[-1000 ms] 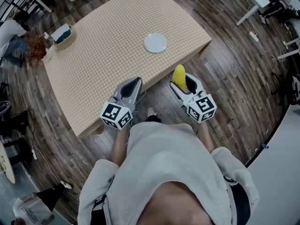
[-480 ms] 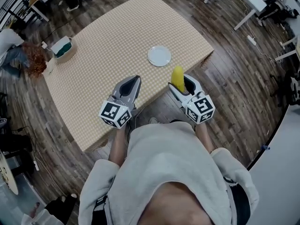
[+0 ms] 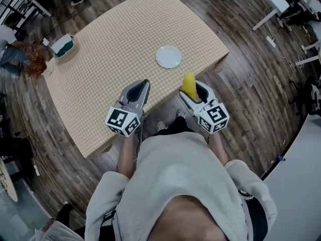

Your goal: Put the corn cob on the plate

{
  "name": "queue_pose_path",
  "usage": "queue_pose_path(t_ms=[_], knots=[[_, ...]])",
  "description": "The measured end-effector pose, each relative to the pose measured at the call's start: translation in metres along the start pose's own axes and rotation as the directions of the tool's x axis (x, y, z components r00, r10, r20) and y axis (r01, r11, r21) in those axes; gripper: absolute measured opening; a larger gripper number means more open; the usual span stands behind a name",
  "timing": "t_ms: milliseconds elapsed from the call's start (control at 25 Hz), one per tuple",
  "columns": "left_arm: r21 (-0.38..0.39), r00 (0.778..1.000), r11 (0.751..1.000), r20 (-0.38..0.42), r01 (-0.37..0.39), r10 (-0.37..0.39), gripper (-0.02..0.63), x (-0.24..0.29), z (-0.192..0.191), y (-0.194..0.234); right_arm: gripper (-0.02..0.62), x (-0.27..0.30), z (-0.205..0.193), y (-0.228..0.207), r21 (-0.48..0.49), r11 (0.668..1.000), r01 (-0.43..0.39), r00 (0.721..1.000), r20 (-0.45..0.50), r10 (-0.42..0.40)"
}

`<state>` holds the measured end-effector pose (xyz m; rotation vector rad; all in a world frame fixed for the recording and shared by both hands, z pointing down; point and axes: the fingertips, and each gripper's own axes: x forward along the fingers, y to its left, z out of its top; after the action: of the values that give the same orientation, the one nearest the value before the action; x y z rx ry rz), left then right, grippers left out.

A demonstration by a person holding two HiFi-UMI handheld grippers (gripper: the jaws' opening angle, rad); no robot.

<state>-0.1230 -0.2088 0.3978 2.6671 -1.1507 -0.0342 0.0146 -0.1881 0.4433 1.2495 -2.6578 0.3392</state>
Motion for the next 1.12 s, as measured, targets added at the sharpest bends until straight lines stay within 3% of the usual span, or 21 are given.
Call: queue_pose_path(t_ms=[680, 880, 1120], knots=[[-0.069, 0.979, 0.980, -0.096, -0.189, 0.182, 0.008, 0.066, -0.052, -0.010, 0.253, -0.004, -0.040, -0.089, 0.085, 0.991, -0.105, 0.993, -0.054, 0.109], [-0.075, 0.974, 0.975, -0.110, -0.209, 0.201, 0.008, 0.079, -0.064, -0.017, 0.253, -0.003, -0.049, -0.104, 0.099, 0.985, -0.138, 0.987, -0.063, 0.145], [-0.106, 0.971, 0.973, -0.149, -0.205, 0.189, 0.008, 0.082, -0.082, -0.004, 0.253, 0.013, -0.058, -0.110, 0.124, 0.985, -0.123, 0.987, -0.086, 0.134]])
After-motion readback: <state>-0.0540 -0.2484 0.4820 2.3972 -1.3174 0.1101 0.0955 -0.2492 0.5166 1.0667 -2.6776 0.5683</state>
